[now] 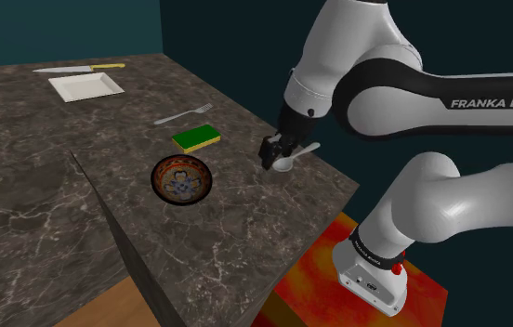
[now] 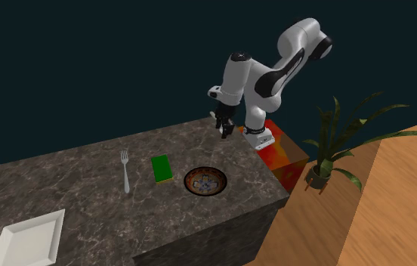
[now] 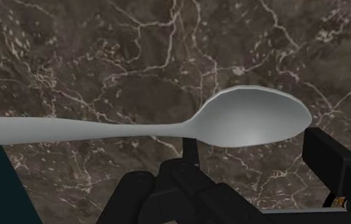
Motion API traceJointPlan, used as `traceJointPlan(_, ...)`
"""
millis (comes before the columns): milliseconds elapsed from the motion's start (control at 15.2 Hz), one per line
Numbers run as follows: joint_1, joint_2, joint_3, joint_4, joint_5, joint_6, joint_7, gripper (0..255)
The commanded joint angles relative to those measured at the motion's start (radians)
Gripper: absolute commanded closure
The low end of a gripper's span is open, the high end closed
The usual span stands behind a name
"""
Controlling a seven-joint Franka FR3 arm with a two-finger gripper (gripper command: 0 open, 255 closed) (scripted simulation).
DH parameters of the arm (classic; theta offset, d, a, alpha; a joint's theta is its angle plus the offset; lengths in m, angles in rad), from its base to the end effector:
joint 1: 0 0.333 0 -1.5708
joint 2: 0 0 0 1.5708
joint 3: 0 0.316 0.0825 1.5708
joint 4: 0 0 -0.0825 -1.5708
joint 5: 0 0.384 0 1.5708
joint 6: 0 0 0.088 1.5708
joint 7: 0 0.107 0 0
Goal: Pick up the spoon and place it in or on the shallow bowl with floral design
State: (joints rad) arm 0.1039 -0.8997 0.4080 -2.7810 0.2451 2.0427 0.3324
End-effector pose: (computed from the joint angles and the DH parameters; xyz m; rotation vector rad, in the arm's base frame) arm 0.2664 0.1558 0.4426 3.0917 -0.0685 0.2409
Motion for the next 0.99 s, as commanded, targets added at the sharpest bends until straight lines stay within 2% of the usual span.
traceJointPlan(0, -0.002, -0.010, -0.009, 0.022, -0.007, -0.032, -0.001, 255)
traceJointPlan(66, -0.002, -0.010, -0.010, 0.024, -0.008, -0.034, -0.002, 255)
traceJointPlan(528, -0.069, 0.279, 0.147, 0.240, -0.016, 0.057, 0.126, 255)
traceJointPlan(924, -0.159, 0.523, 0.296, 0.456, -0.109, 0.087, 0.270, 255)
